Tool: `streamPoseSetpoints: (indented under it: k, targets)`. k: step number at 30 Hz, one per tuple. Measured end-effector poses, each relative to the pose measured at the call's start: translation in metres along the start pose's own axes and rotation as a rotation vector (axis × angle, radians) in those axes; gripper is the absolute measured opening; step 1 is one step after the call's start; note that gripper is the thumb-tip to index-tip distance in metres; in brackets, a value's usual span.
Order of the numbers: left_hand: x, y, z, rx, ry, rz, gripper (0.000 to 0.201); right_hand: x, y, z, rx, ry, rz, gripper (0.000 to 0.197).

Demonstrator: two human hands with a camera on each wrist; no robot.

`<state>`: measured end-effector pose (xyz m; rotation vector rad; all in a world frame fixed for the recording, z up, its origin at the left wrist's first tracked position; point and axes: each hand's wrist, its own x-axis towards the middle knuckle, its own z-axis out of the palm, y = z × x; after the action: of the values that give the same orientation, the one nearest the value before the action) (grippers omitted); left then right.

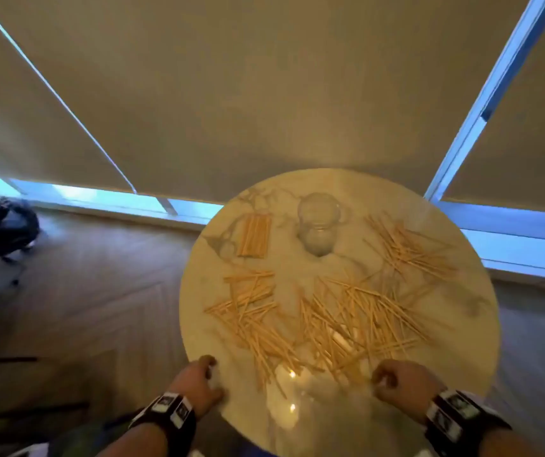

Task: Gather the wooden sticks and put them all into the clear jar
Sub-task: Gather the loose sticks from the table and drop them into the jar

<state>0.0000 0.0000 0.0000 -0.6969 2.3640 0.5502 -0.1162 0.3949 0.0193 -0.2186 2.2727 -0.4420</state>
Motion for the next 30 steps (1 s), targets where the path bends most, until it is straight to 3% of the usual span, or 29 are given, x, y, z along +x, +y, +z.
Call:
streamPoseSetpoints:
  k: [4,8,11,13,17,20,22,26,28,30]
  targets:
    - [0.033,0.021,-0.010,0.047,0.087,0.111,0.089,0.040,-0.072,0.018,-0.026,-0.005,-0.158,0.019]
    - [0.062,0.034,-0.012,0.160,0.068,0.211,0.094,0.073,-0.130,0.050,-0.114,-0.018,-0.213,0.063]
    - [0.079,0.044,-0.012,0.171,0.049,0.283,0.083,0.092,-0.160,0.066,-0.173,-0.003,-0.192,0.082]
    - [0.087,0.048,-0.010,0.163,0.030,0.342,0.076,0.103,-0.169,0.071,-0.203,0.035,-0.186,0.076]
    - [0.105,0.040,-0.022,0.104,-0.036,0.431,0.071,0.122,-0.170,0.063,-0.186,0.136,-0.212,0.041]
    - [0.118,0.026,-0.038,0.128,0.005,0.513,0.076,0.129,-0.166,0.049,-0.244,0.169,-0.224,0.036]
    - [0.124,0.019,-0.049,0.181,0.042,0.519,0.083,0.126,-0.166,0.044,-0.293,0.226,-0.222,0.045]
    - [0.133,0.023,-0.051,0.229,0.019,0.514,0.077,0.116,-0.180,0.057,-0.331,0.192,-0.053,0.096]
    - [0.135,0.032,-0.045,0.225,0.024,0.535,0.062,0.114,-0.188,0.066,-0.350,0.160,-0.018,0.100]
    - [0.135,0.040,-0.040,0.194,0.020,0.549,0.051,0.116,-0.190,0.070,-0.348,0.182,-0.031,0.089]
